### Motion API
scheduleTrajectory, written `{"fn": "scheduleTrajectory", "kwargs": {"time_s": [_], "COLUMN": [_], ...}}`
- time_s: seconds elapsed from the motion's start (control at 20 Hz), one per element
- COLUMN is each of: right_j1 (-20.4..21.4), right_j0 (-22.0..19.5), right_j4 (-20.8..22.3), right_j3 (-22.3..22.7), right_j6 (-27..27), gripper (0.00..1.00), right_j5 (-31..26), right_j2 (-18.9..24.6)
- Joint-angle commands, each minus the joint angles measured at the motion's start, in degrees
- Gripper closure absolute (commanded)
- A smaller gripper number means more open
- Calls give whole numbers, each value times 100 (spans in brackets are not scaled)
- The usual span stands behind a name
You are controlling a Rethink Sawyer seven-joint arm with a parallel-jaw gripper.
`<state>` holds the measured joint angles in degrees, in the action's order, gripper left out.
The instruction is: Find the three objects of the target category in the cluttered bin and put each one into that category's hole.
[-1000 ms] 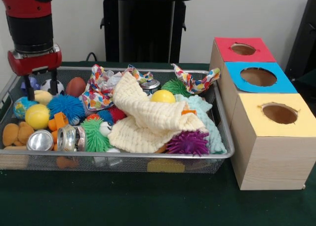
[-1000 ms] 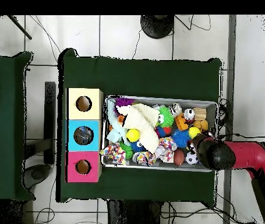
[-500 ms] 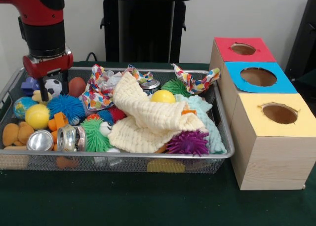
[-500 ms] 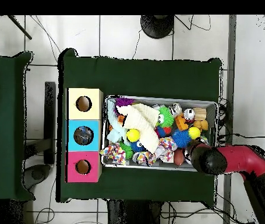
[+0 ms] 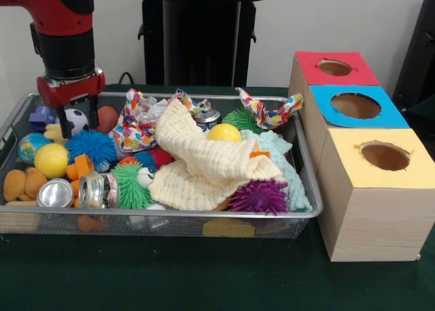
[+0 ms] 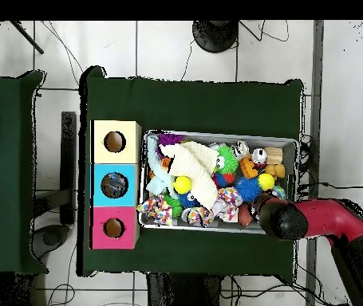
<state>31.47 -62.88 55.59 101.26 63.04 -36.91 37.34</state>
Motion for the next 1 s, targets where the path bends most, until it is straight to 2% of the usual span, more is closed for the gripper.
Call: {"fn": "scheduleTrajectory", "kwargs": {"time_s": [0.05, 0.4, 0.75, 1.0], "right_j1": [96, 435, 346, 80], "right_j0": [99, 72, -5, 9], "right_j4": [431, 288, 294, 389], "right_j3": [47, 19, -125, -217], "right_j6": [-1407, -1648, -1764, -1687], "gripper": [0, 0, 0, 0], "right_j5": [-396, -661, -695, -607], "right_j2": [-132, -84, -85, -146]}}
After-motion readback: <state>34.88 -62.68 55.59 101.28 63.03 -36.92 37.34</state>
